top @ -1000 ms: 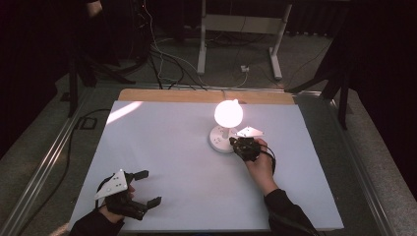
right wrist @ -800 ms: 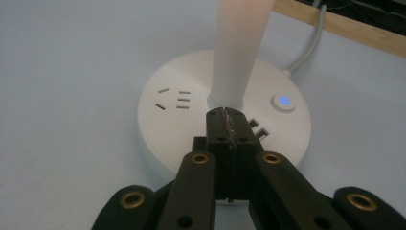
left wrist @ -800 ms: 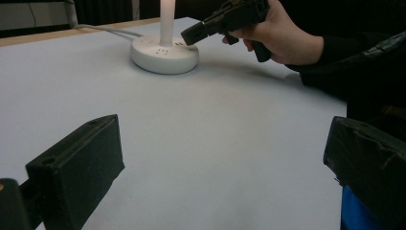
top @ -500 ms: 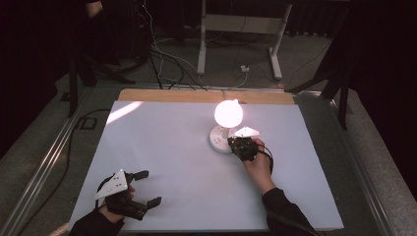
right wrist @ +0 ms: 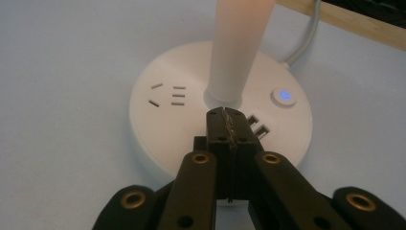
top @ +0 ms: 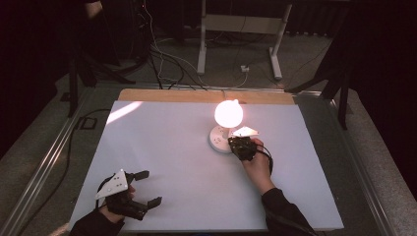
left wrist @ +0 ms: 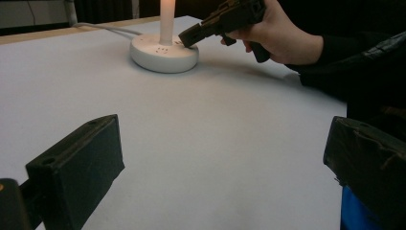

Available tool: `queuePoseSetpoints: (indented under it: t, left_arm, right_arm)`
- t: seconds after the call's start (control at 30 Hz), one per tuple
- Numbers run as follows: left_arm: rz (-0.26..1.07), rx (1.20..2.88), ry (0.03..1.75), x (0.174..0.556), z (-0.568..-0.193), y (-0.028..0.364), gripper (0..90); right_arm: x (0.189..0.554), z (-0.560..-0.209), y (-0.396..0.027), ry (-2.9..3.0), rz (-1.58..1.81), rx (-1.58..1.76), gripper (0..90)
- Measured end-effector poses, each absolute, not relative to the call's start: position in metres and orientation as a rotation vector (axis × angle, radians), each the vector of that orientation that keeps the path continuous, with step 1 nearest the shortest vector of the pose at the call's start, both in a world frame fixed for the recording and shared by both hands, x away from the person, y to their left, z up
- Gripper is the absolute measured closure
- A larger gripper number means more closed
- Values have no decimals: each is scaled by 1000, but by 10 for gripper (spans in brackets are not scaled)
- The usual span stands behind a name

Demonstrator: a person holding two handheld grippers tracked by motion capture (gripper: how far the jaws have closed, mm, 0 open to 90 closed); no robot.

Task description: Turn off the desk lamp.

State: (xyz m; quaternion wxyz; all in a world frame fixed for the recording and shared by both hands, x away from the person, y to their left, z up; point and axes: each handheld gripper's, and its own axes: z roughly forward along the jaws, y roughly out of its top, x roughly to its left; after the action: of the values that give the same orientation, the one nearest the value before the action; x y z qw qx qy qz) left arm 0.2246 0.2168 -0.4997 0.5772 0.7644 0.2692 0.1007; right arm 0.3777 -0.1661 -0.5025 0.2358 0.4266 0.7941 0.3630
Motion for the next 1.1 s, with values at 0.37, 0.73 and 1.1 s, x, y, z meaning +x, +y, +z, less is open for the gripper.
queuePoseSetpoints:
  t: [0.37, 0.73, 1.1]
  left_arm:
    - [238, 1791, 630, 225, -500, 217, 6]
    - [238, 1792, 630, 225, -500, 217, 6]
    - [239, 1793, 629, 225, -500, 217, 6]
  right_arm:
    - [370, -479, -168, 2130, 1067, 1128, 899]
    - [372, -486, -168, 2140, 1046, 1138, 899]
    - [375, -499, -168, 2161, 1009, 1158, 899]
